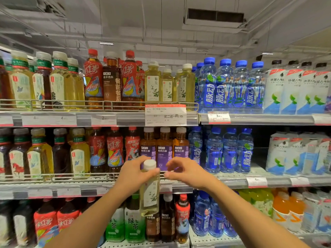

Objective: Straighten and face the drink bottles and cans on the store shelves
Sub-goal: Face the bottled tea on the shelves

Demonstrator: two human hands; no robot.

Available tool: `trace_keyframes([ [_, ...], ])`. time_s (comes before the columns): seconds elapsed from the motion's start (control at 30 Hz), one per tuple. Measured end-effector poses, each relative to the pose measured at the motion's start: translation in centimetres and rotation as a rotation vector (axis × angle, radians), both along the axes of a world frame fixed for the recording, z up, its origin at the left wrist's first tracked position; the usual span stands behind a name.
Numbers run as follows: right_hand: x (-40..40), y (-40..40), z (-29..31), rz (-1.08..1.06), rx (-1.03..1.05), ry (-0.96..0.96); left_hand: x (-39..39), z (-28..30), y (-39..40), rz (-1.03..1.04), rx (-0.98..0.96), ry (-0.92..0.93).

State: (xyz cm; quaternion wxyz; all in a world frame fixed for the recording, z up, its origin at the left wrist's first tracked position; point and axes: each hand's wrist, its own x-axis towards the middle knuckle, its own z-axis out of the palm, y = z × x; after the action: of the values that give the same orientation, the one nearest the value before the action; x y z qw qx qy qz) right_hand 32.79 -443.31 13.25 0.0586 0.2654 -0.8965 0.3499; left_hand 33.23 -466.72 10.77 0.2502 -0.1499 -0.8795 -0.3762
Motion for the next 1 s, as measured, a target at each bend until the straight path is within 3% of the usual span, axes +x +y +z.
trace_keyframes([
  [0.1, 1.3, -0.9, -0.1, 0.061, -0.041, -0.04, 0.7, 2.9, 2.2, -0.058, 0.075, 0.087],
  [0.23, 2.6, -1.0, 1.8, -0.032, -0.194, 0.161, 1.4, 6.9, 4.4, -0.146, 0.164, 0.159],
  [0.37, 2.7, 0.0, 5.3, -0.043, -0.286, 0.251, 1.1, 11.1, 3.8, -0.215, 0.047, 0.282],
  [0.47, 1.6, 0.9, 8.6, -0.078, -0.358, 0.357, -0.8, 13.3, 1.5, -0.101, -0.109, 0.422],
  [0.6, 0.0, 1.5, 15.3, -0.181, -0.408, 0.551, -4.5, 11.6, -1.5, 0.045, -0.433, 0.497],
  [0.8, -3.7, 0.2, 23.1, -0.323, -0.47, 0.794, -6.2, 9.9, -1.8, 0.043, -0.41, 0.594],
  [1.0, -7.7, -2.1, 23.8, -0.34, -0.302, 0.719, -6.3, 9.7, -2.2, 0.053, -0.458, 0.571],
])
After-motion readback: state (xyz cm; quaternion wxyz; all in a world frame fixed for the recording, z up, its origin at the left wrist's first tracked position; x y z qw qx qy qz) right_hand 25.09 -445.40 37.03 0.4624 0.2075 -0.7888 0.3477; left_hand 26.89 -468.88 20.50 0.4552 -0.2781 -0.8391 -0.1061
